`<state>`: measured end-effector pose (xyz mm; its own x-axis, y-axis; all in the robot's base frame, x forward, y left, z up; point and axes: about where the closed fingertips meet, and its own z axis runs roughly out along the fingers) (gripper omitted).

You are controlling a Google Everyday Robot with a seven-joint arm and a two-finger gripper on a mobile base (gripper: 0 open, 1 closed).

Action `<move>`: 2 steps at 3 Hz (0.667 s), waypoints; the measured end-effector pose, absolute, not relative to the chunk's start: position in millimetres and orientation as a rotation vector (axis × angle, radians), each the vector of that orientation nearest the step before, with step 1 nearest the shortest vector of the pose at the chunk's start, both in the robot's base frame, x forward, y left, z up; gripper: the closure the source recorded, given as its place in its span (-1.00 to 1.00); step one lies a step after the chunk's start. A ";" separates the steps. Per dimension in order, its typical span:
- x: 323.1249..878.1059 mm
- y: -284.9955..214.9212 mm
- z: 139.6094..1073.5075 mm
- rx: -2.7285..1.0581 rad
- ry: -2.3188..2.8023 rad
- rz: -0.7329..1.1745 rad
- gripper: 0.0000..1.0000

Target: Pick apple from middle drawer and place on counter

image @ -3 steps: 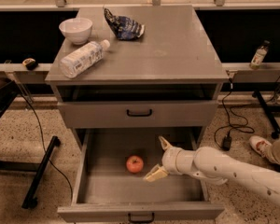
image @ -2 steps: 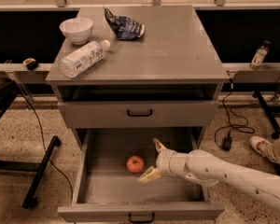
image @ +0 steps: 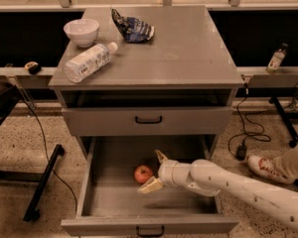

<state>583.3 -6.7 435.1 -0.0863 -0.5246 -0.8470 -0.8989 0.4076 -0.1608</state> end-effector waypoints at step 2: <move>581.2 25.2 404.0 -1.260 1.770 0.608 -1.00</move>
Offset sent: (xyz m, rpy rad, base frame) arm -0.0031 0.0398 -0.0423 0.0242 0.0956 0.0564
